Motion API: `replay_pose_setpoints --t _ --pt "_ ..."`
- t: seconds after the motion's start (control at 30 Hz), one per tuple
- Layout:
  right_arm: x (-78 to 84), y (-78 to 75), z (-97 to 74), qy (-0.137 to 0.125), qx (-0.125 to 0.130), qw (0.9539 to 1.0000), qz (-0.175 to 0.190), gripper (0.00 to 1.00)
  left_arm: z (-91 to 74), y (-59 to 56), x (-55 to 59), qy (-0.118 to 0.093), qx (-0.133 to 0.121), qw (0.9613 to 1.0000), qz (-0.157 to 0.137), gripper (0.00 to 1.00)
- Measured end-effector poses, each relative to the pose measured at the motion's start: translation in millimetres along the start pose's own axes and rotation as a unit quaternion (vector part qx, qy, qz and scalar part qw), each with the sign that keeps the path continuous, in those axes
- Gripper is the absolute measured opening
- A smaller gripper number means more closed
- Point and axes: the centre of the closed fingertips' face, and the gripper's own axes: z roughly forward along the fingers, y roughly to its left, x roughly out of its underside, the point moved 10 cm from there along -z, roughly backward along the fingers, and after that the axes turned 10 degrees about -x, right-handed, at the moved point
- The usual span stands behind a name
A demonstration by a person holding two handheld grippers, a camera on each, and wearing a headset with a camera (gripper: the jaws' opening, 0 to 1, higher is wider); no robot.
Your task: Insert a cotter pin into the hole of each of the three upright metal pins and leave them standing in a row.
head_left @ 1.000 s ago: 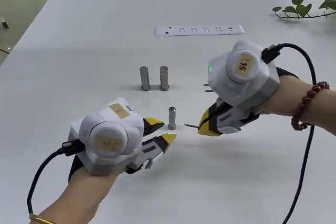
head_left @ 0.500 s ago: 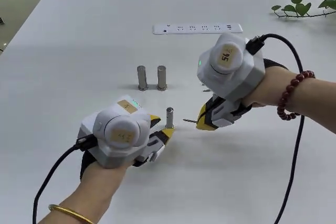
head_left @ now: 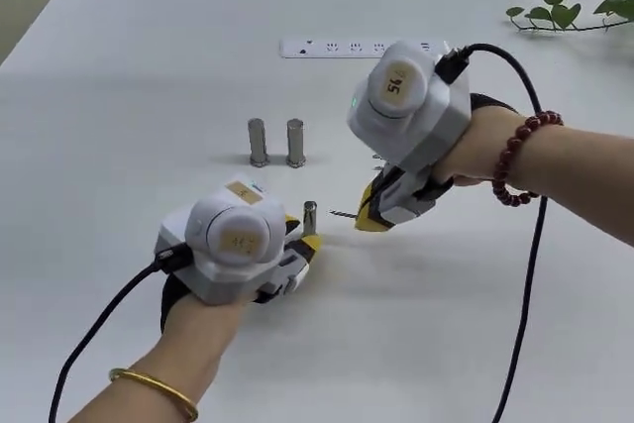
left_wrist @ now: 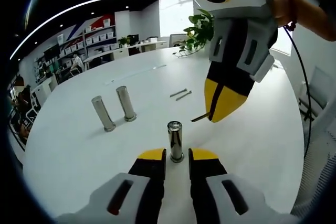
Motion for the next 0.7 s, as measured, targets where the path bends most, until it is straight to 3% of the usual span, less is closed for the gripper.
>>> replay_pose_setpoints --t 0.7 --pt "-8.7 -2.4 5.3 0.013 -0.007 0.9998 -0.011 0.0 7.3 -0.5 0.3 0.002 -0.001 0.9998 -0.018 0.06"
